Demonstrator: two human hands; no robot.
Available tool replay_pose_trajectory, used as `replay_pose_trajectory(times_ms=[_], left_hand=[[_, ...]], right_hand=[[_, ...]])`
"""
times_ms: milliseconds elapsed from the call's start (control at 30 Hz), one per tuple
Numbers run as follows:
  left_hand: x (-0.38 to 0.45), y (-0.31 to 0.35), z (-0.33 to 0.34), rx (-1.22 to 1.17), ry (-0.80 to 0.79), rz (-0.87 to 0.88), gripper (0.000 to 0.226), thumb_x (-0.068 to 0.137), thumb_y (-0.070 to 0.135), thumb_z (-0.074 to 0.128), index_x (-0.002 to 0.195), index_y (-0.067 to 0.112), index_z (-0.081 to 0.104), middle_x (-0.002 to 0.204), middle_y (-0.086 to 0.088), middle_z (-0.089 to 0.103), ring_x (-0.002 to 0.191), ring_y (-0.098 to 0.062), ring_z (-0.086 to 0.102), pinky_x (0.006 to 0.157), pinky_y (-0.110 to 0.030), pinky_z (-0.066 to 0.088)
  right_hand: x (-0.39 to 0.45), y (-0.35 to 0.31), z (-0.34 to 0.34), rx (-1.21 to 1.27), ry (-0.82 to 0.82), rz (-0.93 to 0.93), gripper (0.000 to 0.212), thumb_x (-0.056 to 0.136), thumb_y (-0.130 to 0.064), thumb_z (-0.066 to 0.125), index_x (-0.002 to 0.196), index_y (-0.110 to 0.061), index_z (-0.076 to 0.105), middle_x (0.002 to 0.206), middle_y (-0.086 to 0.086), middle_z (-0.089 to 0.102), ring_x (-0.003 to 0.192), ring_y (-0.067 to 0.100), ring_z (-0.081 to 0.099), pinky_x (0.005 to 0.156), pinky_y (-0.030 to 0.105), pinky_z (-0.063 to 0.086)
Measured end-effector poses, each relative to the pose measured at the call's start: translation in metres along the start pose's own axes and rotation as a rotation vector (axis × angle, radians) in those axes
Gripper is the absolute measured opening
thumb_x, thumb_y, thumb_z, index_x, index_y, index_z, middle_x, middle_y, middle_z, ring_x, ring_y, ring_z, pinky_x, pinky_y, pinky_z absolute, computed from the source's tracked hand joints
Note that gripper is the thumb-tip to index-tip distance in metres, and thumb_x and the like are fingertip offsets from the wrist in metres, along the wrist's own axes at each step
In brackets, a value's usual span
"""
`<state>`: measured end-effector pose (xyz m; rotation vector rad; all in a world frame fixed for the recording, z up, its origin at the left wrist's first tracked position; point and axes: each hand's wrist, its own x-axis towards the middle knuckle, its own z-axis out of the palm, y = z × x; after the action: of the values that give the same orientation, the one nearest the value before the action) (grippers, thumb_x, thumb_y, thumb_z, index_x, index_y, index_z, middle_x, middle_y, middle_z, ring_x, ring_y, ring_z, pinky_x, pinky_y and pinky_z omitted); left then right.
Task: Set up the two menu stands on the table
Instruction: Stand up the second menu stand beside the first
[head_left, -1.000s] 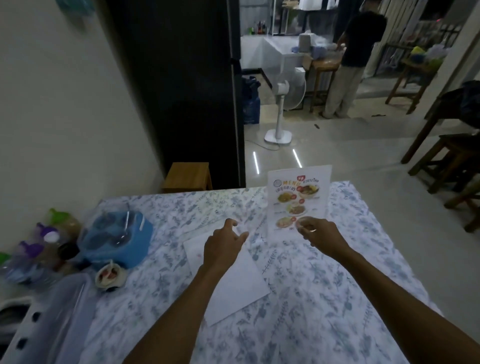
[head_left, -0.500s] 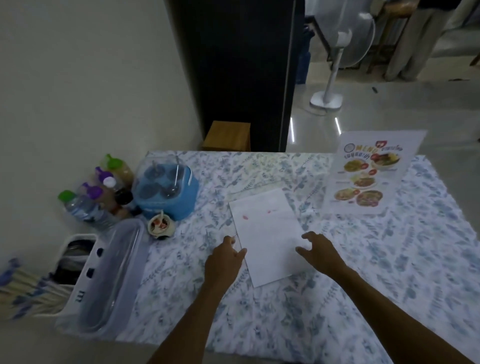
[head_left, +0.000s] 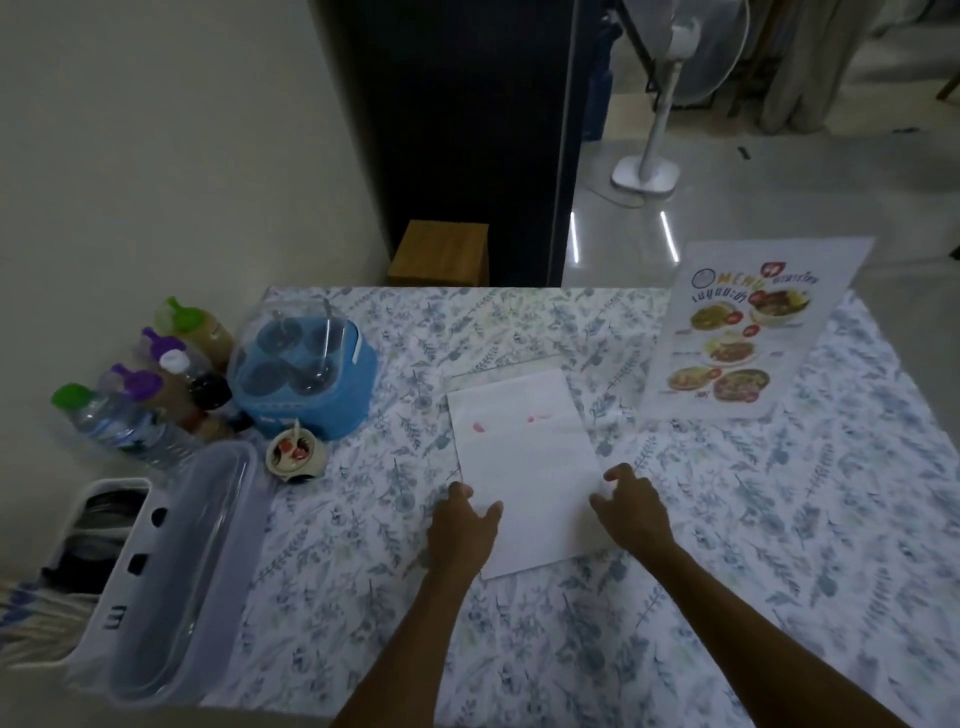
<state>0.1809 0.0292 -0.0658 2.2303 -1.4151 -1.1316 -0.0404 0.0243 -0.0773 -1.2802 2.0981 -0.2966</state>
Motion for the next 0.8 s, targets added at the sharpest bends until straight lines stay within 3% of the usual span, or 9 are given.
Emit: replay_pose_trajectory(times_ms=[200,300,400,533,633,733,800], left_hand=[[0.002,-0.003,-0.018,-0.048,0.059,-0.025,0.053,0.085,0.043,0.073,0.128,0.015,0.055,0.13,-0.012,0.062,0.111,-0.028,0.064,0.088,-0.032,0.052],[-0.003,0.002,-0.033,-0.069,0.104,0.005,0.05,0.087,0.04,0.072,0.126,0.013,0.057,0.128,-0.01,0.065,0.11,-0.027,0.065,0.086,-0.032,0.051],[-0.013,0.009,-0.05,-0.126,0.149,0.027,0.045,0.087,0.037,0.073,0.122,0.013,0.06,0.124,-0.009,0.068,0.107,-0.027,0.066,0.09,-0.036,0.055],[-0.028,0.018,-0.071,-0.205,0.191,0.032,0.04,0.087,0.037,0.073,0.118,0.015,0.062,0.121,-0.007,0.07,0.102,-0.025,0.066,0.082,-0.029,0.052],[-0.04,0.024,-0.084,-0.231,0.206,0.039,0.041,0.086,0.043,0.073,0.116,0.017,0.062,0.117,-0.007,0.069,0.092,-0.021,0.062,0.075,-0.026,0.046],[-0.054,0.028,-0.094,-0.237,0.203,0.041,0.045,0.085,0.051,0.07,0.114,0.018,0.063,0.115,-0.006,0.067,0.098,-0.023,0.062,0.083,-0.032,0.052],[-0.063,0.031,-0.099,-0.207,0.205,0.046,0.043,0.087,0.052,0.068,0.111,0.016,0.065,0.113,-0.006,0.068,0.105,-0.026,0.064,0.091,-0.037,0.053]], right_hand=[[-0.012,-0.001,-0.006,0.133,-0.034,0.014,0.03,0.092,-0.023,0.062,0.12,-0.014,0.056,0.103,0.011,0.069,0.082,0.023,0.062,0.073,0.032,0.05],[-0.02,-0.007,-0.018,0.231,-0.007,0.01,0.023,0.092,-0.016,0.054,0.114,-0.017,0.061,0.093,0.006,0.065,0.08,0.025,0.067,0.076,0.039,0.056],[-0.025,-0.014,-0.031,0.28,0.022,-0.038,0.024,0.09,-0.009,0.051,0.106,-0.02,0.065,0.107,0.01,0.069,0.091,0.032,0.068,0.083,0.042,0.057],[-0.04,-0.023,-0.048,0.368,-0.015,-0.059,0.031,0.086,-0.002,0.05,0.106,-0.02,0.065,0.107,0.016,0.069,0.074,0.025,0.069,0.063,0.035,0.057],[-0.053,-0.026,-0.059,0.361,-0.001,-0.116,0.034,0.087,0.001,0.048,0.101,-0.018,0.072,0.104,0.013,0.072,0.075,0.023,0.07,0.063,0.034,0.059],[-0.066,-0.024,-0.067,0.339,0.005,-0.16,0.039,0.086,0.008,0.047,0.105,-0.008,0.077,0.101,0.012,0.073,0.077,0.023,0.066,0.055,0.023,0.055],[-0.074,-0.023,-0.073,0.37,-0.003,-0.172,0.041,0.083,0.012,0.049,0.104,-0.007,0.078,0.102,0.011,0.073,0.084,0.026,0.068,0.064,0.029,0.06]])
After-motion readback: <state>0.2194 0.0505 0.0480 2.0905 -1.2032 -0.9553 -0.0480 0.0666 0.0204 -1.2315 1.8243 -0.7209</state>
